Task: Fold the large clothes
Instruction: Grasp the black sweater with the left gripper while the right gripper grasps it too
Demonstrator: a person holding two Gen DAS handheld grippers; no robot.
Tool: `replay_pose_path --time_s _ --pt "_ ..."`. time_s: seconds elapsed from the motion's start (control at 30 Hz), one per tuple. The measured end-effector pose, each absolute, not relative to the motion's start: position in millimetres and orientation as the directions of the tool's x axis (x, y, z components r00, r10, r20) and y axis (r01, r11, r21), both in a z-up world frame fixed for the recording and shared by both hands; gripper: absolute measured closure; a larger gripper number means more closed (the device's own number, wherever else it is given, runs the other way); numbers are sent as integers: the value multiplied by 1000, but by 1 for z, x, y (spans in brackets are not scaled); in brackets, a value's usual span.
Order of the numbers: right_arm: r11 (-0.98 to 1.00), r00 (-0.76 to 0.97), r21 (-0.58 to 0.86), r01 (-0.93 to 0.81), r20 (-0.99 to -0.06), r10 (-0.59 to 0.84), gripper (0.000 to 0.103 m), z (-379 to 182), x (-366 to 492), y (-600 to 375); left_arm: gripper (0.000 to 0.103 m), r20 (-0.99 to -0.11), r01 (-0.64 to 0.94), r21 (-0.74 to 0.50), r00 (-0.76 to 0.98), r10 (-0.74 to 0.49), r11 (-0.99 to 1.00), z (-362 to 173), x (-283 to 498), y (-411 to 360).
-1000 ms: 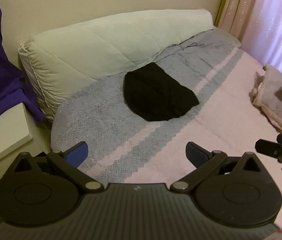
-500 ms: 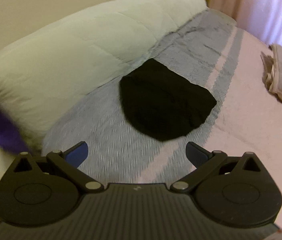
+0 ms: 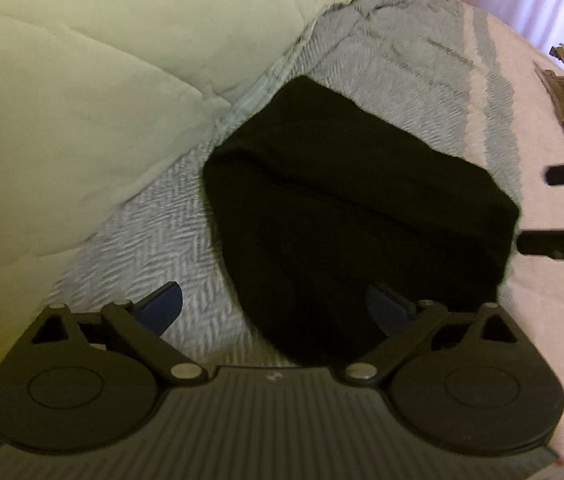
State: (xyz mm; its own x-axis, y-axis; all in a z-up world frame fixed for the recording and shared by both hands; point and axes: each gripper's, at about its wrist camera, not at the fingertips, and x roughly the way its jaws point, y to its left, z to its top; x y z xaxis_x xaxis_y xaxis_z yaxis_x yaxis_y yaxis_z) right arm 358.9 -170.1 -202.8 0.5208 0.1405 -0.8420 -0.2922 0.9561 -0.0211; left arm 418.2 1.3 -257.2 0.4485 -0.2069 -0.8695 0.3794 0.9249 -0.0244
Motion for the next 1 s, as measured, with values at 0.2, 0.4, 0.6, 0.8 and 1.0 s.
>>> replay_pose_path --time_s 0.2,0.4,0.6,0.8,1.0 --pt "929 456 29 -370 -865 209 17 -268 418 -173 14 -871 385 -112 405 -277 916 -295 444 3" --pt "934 470 27 -357 -858 205 101 -270 422 -172 58 -866 435 -114 397 -304 893 -292 435 -13" --pt "964 584 -23 -265 -800 141 103 -205 390 -192 92 -828 473 -44 475 -297 880 -248 413 -31" --pt "998 663 -39 -54 -749 7 103 -134 290 -249 101 -754 561 -14 537 -377 827 -173 355 -59" --pt "985 680 -93 144 -714 -167 103 -86 131 -305 103 -717 675 -28 500 -486 737 -116 257 -102"
